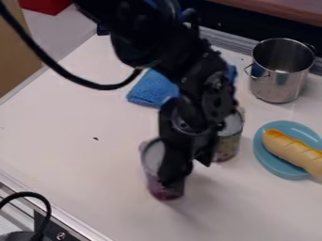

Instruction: Move the can to the left side of the table

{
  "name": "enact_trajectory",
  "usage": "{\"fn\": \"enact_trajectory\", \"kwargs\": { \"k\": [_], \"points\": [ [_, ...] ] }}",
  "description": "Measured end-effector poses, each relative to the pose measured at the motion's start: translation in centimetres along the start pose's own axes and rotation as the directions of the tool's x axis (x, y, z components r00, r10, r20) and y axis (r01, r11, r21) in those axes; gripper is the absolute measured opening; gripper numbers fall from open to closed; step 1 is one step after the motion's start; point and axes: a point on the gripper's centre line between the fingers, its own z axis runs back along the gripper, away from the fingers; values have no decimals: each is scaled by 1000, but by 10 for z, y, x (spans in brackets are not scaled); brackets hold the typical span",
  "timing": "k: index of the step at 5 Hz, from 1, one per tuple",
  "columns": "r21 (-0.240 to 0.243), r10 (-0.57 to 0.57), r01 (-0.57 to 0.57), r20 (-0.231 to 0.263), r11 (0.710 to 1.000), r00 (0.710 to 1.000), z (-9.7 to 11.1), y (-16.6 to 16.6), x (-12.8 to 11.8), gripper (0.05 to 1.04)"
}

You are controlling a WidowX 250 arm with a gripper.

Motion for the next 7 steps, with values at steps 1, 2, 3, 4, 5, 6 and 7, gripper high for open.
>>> {"fn": "enact_trajectory", "kwargs": {
  "k": [1, 2, 3, 4, 5, 6, 7],
  "points": [
    [-5, -25, 25, 3, 1000, 1000, -6, 2, 31, 996],
    [-5, -40, 40, 9, 999, 999, -7, 5, 62, 996],
    [5, -52, 52, 1, 999, 999, -5, 8, 89, 996],
    [-15, -40, 41, 44, 999, 998, -2, 7, 121, 996],
    [5, 5, -5, 72, 1000, 997, -9, 8, 148, 996],
    [9, 5, -7, 117, 1000, 993, -17, 10, 164, 996],
    [11, 11, -13, 122, 1000, 992, -16, 8, 172, 996]
  ]
}}
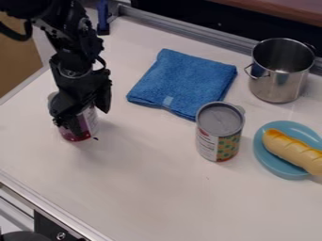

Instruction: Move the can to the left side of the table

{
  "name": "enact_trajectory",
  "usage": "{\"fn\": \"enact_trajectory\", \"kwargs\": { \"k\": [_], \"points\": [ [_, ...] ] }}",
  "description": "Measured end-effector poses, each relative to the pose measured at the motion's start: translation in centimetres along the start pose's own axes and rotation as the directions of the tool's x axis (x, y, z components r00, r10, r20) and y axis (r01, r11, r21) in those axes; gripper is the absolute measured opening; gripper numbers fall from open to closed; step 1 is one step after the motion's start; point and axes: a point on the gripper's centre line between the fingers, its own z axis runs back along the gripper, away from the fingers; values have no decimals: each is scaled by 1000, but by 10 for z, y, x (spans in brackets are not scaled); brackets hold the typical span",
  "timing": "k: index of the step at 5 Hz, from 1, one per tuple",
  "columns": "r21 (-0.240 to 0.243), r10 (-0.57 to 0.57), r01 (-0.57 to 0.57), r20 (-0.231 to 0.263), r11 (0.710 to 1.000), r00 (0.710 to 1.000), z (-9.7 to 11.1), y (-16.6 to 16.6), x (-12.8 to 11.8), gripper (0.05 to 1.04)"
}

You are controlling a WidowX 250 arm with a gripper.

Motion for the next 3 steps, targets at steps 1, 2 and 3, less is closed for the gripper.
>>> {"fn": "enact_trajectory", "kwargs": {
  "k": [1, 2, 3],
  "points": [
    [-15, -111, 110, -27, 994, 993, 9, 2, -19, 996],
    [-50, -297, 296, -18, 954, 955, 26, -4, -46, 996],
    [-81, -518, 518, 17, 852, 855, 37, -11, -82, 996]
  ]
}}
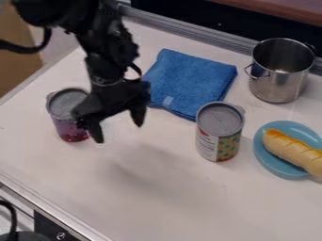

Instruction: Move the can to the left side of the table

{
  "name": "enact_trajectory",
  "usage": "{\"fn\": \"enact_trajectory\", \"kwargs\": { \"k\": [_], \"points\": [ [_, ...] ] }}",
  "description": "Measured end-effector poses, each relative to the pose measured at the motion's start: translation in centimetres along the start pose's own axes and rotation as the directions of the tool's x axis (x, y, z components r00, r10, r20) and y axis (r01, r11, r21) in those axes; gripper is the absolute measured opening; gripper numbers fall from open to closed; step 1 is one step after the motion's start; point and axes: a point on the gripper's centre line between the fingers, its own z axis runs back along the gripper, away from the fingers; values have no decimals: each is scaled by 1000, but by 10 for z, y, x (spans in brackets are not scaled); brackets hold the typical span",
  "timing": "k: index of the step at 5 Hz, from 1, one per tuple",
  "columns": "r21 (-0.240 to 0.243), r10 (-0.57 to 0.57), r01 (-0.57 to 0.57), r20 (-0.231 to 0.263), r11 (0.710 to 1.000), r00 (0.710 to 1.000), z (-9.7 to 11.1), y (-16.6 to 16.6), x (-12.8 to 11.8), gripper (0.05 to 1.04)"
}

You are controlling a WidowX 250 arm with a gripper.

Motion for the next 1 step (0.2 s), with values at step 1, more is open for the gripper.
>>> {"fn": "enact_trajectory", "kwargs": {
  "k": [1],
  "points": [
    [-21, -255, 256, 56, 966, 965, 4, -20, -10, 996]
  ]
}}
